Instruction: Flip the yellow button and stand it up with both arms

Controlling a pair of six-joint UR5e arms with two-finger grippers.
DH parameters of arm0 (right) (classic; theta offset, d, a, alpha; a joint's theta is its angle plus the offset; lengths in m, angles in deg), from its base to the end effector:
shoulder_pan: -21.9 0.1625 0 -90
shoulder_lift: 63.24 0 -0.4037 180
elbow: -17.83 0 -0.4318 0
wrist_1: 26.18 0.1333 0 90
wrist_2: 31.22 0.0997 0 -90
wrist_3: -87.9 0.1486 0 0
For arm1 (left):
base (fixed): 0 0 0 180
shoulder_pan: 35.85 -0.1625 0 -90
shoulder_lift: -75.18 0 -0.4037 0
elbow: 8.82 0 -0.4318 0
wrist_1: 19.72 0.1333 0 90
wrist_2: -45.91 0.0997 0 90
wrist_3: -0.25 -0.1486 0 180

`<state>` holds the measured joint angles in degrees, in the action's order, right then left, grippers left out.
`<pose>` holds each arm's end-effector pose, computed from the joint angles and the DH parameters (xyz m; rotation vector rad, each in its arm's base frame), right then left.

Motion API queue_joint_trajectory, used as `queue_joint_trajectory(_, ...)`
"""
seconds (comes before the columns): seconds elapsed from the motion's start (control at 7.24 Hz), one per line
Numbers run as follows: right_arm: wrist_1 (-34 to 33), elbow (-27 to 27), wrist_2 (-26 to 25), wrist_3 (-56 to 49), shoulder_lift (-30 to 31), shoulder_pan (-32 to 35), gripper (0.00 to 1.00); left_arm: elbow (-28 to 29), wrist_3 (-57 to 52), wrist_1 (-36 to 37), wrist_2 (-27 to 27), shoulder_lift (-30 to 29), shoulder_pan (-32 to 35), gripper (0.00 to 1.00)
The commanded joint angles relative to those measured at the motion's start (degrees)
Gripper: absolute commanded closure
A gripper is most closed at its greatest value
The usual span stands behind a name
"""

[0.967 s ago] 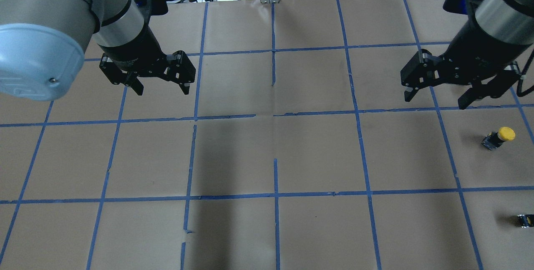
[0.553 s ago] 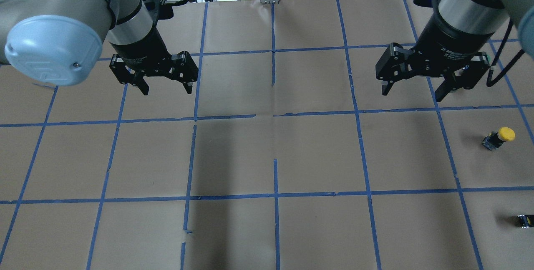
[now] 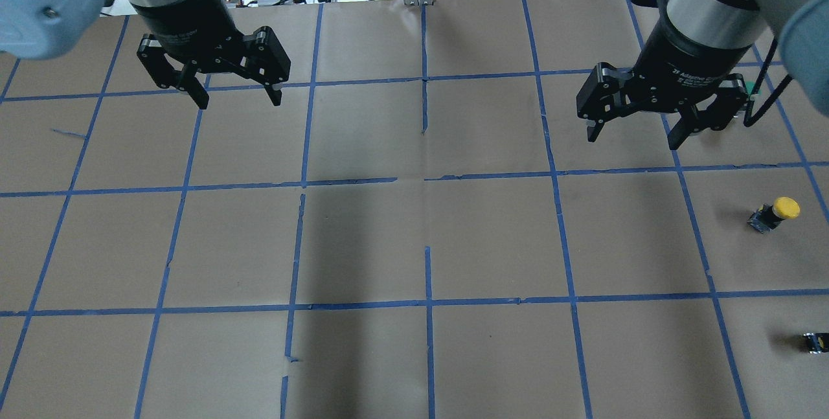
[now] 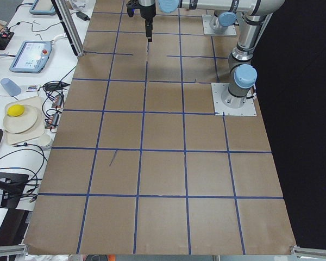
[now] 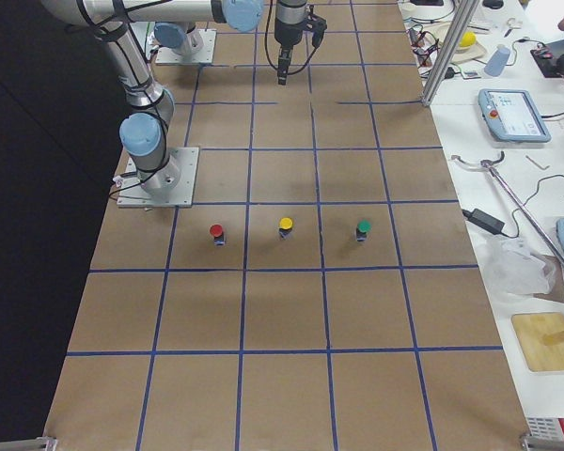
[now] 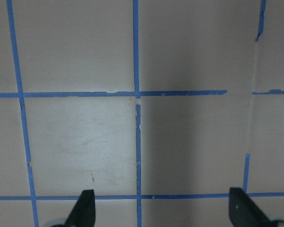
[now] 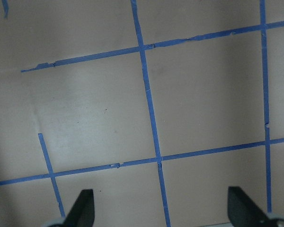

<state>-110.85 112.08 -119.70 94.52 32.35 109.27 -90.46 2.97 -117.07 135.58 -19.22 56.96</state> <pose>0.1150 -0.4873 0.4193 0.2527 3.1053 0.1099 -0.1611 -0.5452 0.4406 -0.0022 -3.1373 -0.0932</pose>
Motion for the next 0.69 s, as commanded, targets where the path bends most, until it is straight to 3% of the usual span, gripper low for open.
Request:
queue_joint_trajectory(0.0,0.03,0.14,-0.46,0.07,0.04,-1.33,0.00,0.52,-0.18,2.05,0.16,0.97,0.10,0.00)
queue_joint_trajectory(0.55,0.03,0.31,-0.64,0.07,0.13,-1.33,0.00,0.25,-0.27,4.71,0.07,1.32,0.10,0.00)
